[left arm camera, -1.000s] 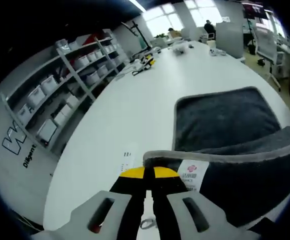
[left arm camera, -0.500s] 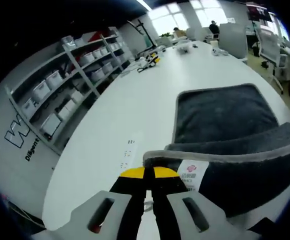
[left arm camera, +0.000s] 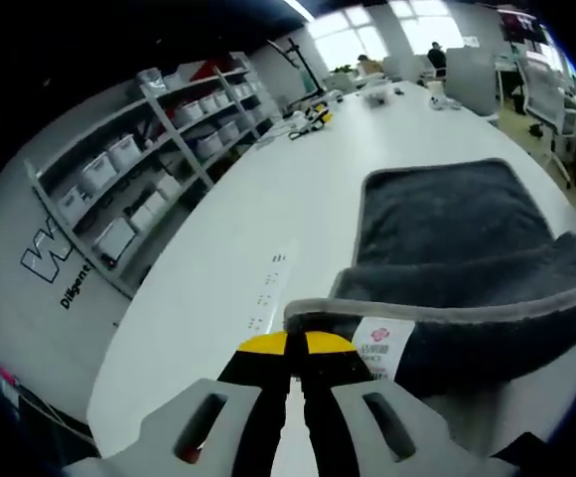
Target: Open the folded towel by lifting each exposed corner and separating the folded layers until the towel lies flat within the target outline without major curled edges
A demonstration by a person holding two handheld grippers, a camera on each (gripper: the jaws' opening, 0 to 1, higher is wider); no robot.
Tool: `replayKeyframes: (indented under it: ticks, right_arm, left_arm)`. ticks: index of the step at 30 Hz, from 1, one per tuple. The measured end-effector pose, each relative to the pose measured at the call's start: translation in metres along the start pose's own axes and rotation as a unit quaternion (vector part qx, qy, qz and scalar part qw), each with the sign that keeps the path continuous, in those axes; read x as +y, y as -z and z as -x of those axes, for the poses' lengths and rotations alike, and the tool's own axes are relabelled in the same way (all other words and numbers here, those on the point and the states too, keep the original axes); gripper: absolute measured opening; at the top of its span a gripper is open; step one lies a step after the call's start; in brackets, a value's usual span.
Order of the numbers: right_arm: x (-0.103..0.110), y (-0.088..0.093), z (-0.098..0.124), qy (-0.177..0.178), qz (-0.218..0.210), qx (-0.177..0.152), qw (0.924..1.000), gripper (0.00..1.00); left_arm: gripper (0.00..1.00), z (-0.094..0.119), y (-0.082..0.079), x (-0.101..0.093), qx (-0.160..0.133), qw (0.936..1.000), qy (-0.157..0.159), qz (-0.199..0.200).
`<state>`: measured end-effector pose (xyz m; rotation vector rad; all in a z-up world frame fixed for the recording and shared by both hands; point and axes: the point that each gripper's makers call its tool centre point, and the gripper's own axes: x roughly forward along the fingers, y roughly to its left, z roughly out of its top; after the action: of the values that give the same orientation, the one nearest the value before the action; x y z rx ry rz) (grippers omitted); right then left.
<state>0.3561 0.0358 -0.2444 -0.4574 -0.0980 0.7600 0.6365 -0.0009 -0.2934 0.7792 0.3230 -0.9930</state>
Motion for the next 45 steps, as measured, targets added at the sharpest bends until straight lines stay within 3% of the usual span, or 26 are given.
replayKeyframes:
  ticks: [11,17,26,30,37,45]
  right_arm:
    - [0.018,-0.011,-0.012,-0.015,0.011,-0.002,0.9998,0.00]
    - [0.028,-0.018,-0.017,-0.022,0.015,-0.006,0.9996,0.00]
    - [0.046,-0.025,-0.041,-0.045,0.022,-0.003,0.9987,0.00]
    - [0.057,-0.029,-0.048,-0.058,0.028,-0.004,0.9979,0.00]
    - [0.060,-0.032,-0.048,-0.056,0.034,-0.008,0.9978,0.00]
    - [0.061,-0.036,-0.058,-0.057,0.040,-0.008,0.9975,0.00]
  left_arm:
    - [0.02,0.023,0.027,0.005,0.015,0.9998,-0.013,0.005]
    - [0.02,0.031,0.031,0.004,0.016,0.9998,-0.015,0.000]
    - [0.02,0.052,0.056,0.013,0.025,0.9993,-0.028,0.003]
    - [0.02,0.059,0.058,0.009,0.022,0.9992,-0.034,0.006]
    - [0.02,0.073,0.072,0.007,0.042,0.9982,-0.042,0.008]
    - [0.02,0.078,0.074,0.013,0.059,0.9963,-0.059,-0.021]
